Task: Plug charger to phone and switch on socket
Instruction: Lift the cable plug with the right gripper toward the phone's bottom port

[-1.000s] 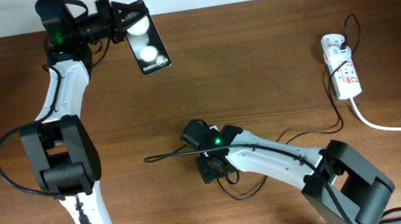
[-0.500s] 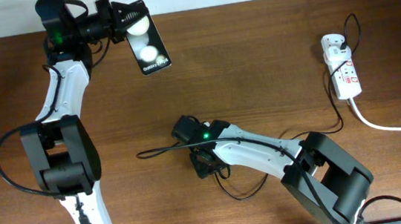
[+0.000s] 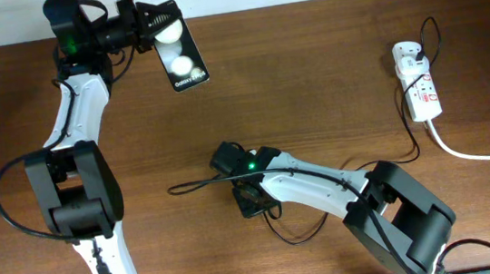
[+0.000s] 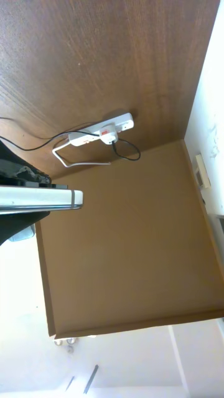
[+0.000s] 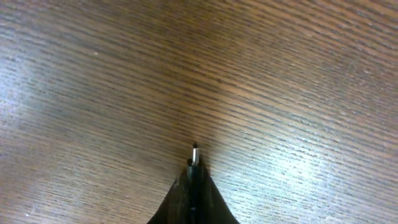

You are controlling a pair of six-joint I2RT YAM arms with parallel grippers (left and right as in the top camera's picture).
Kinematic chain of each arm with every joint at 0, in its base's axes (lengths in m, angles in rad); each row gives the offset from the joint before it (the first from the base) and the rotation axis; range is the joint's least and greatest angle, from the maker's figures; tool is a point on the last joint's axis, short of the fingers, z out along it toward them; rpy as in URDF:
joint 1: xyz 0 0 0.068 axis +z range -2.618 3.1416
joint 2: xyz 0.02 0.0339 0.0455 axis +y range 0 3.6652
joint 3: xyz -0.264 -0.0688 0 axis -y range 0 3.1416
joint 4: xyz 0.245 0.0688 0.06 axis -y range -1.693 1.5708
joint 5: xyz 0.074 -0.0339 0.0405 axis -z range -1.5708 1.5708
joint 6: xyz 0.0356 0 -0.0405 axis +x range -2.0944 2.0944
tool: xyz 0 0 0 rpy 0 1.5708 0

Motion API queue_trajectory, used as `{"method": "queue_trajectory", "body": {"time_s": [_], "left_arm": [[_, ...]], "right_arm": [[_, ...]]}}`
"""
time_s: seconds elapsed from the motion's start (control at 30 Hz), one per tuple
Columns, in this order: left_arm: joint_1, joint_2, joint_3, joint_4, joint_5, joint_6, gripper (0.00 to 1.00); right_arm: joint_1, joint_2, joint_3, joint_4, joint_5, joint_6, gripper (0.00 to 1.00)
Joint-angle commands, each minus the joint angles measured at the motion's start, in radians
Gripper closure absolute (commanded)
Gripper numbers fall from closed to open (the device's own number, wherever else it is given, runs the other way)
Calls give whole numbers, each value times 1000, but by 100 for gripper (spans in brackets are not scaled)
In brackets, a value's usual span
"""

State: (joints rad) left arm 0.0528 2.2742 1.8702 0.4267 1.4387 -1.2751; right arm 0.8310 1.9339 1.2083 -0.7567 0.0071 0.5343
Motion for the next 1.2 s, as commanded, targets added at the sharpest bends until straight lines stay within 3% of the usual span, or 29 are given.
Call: {"method": "queue_trajectory", "body": {"time_s": [0.0,0.13,0.3,0.43,0.5,0.6,0.7,0.77,0.87,0.93,1.07,1.17], "left_arm": [[5,-13,12,3,-4,12,100],[9,-13,12,3,-4,11,100],[34,-13,12,3,9,11,100],[36,-13,12,3,4,11,100],[35,-13,12,7,4,12,100],[33,-13,12,7,-8,11,100],[20,-13,12,8,-39,3,100],[-5,-13,12,29,-76,-32,100],[-52,-13,12,289,-153,-231,100],[-73,-13,12,383,-222,-370,100],[-76,-13,12,384,-251,-498,100],[-86,-13,12,384,-250,-497,100]], "right_arm": [[4,26,15,-17,-7,-2,96],[3,-64,22,-21,-97,-3,96],[-89,-249,22,47,-379,-101,96],[-249,-273,21,131,-772,-209,96],[-318,-273,21,232,-1014,-269,96],[-391,-273,21,387,-1224,-276,96],[-481,-272,21,449,-1264,-258,96],[-524,-272,21,528,-1264,-173,96],[-551,-272,21,787,-1263,35,96],[-551,-272,21,913,-1247,137,96],[-551,-270,21,933,-1207,151,96],[-551,-265,21,957,-1199,152,96]]}}
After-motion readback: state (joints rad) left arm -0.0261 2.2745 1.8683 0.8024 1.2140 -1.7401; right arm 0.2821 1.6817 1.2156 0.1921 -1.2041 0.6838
